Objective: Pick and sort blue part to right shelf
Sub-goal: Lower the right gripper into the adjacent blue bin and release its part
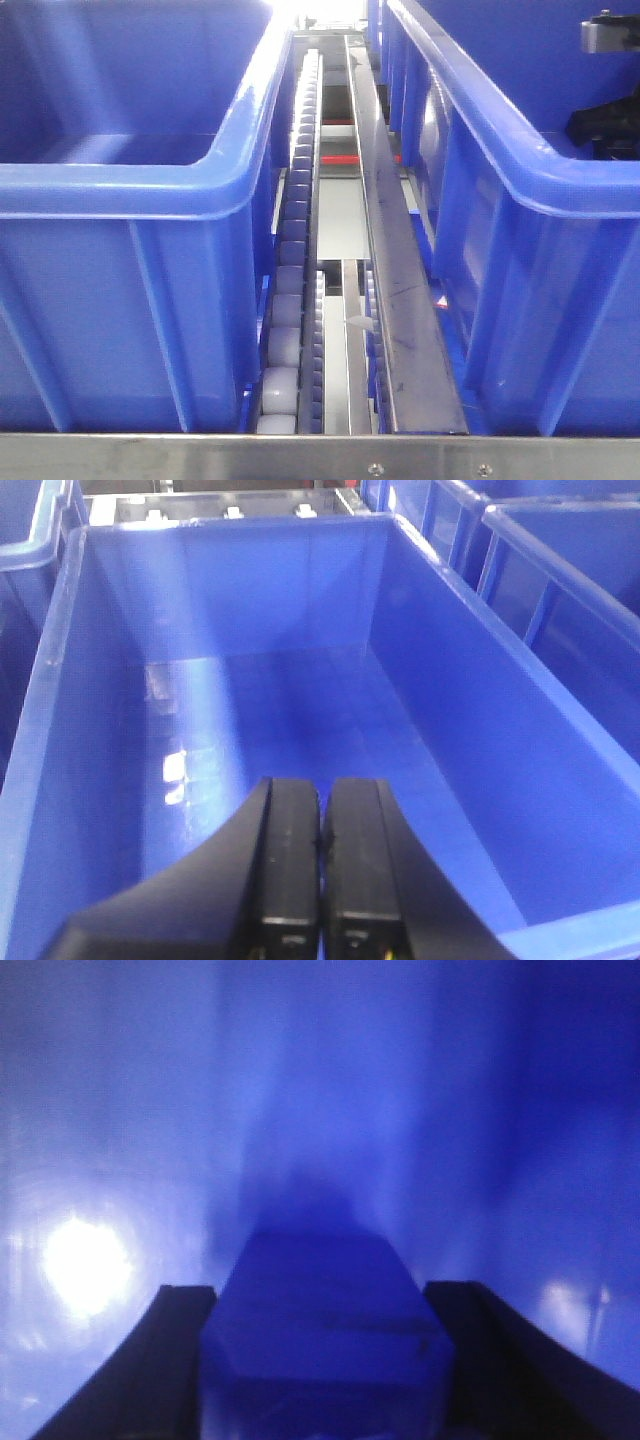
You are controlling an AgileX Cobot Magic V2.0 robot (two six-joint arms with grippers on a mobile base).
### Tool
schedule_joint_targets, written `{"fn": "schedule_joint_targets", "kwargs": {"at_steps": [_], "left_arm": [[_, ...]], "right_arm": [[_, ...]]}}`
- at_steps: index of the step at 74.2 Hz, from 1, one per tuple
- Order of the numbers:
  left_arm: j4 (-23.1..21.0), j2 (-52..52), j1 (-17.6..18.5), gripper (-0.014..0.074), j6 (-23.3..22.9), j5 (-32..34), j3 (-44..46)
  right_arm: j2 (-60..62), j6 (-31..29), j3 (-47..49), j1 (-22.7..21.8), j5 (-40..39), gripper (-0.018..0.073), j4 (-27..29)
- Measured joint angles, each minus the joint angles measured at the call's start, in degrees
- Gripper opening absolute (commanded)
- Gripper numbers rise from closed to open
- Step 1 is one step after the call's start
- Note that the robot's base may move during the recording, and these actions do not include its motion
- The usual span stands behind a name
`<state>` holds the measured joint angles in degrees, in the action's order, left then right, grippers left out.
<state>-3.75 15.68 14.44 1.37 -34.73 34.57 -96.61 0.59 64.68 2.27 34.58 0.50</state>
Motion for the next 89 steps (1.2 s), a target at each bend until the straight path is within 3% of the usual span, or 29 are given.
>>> {"fn": "schedule_joint_targets", "kwargs": {"at_steps": [9, 29, 39, 49, 60, 89], "left_arm": [[0.0, 0.0, 0.0, 0.0123, 0.0, 0.13, 0.0], [0.0, 0.0, 0.0, 0.0124, 0.0, 0.4, 0.0], [0.0, 0.0, 0.0, 0.0124, 0.0, 0.53, 0.0], [0.71, 0.0, 0.0, 0.0123, 0.0, 0.53, 0.0], [2.42, 0.0, 0.0, 0.0123, 0.0, 0.53, 0.0], [2.64, 0.0, 0.0, 0.0123, 0.0, 0.57, 0.0]], "right_arm": [[0.01, 0.0, 0.14, 0.0, 0.0, 0.0645, 0.0], [7.51, 0.0, 0.14, 0.0, 0.37, 0.0607, 0.0], [16.52, 0.0, -0.8, 0.0, 2.02, 0.0493, 0.0], [26.18, -0.11, -6.27, 0.0, 3.57, 0.0242, 0.0], [36.89, -0.11, -15.15, 0.0, 3.69, 0.006, 0.0], [68.64, -0.11, -32.65, 0.0, 1.97, 0.0058, 0.0]]}}
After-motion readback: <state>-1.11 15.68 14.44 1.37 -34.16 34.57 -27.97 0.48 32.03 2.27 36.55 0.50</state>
